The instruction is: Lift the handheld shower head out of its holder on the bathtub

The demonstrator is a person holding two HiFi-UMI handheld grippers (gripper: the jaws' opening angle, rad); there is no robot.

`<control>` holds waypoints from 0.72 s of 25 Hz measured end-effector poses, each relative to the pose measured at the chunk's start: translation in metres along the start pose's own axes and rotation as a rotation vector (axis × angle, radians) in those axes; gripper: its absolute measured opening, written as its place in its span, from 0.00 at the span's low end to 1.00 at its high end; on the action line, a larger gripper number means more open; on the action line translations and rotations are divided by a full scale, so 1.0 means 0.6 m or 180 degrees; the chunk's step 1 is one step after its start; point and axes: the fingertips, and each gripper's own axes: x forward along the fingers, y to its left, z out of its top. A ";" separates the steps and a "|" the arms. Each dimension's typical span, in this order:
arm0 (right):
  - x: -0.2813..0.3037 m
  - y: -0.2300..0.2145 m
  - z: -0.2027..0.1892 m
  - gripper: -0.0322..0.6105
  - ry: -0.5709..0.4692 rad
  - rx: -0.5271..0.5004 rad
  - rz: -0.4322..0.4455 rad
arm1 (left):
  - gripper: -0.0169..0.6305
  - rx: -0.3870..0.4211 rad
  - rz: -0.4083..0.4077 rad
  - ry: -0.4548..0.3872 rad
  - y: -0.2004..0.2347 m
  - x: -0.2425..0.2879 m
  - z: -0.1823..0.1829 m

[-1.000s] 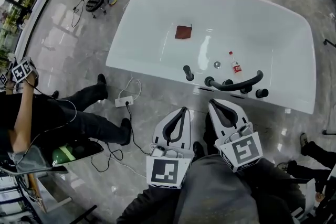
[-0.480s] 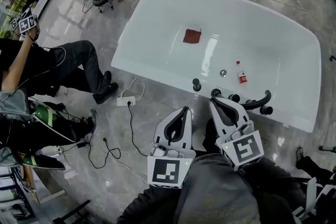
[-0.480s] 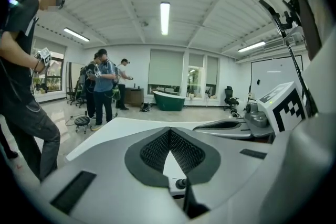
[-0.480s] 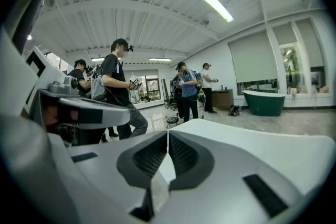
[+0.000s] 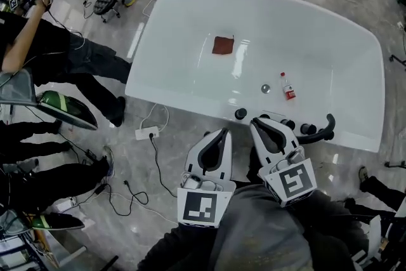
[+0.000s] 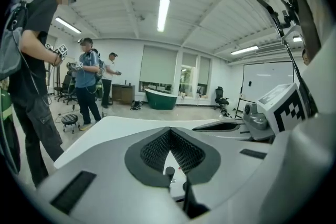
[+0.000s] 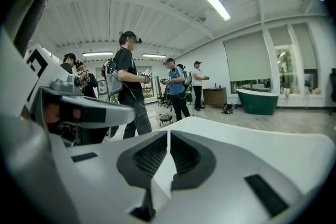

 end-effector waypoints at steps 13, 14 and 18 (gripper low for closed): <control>0.059 -0.005 -0.050 0.24 0.0025 0.0009 -0.0039 | 0.03 -0.0022 -0.0023 0.0142 0.043 0.035 -0.056; 0.061 -0.006 -0.057 0.24 0.0017 -0.0003 -0.0055 | 0.03 -0.0019 -0.0015 0.0136 0.045 0.034 -0.062; 0.083 -0.017 -0.092 0.25 -0.0034 -0.0077 -0.0139 | 0.03 0.0017 0.0016 0.0117 0.059 0.044 -0.098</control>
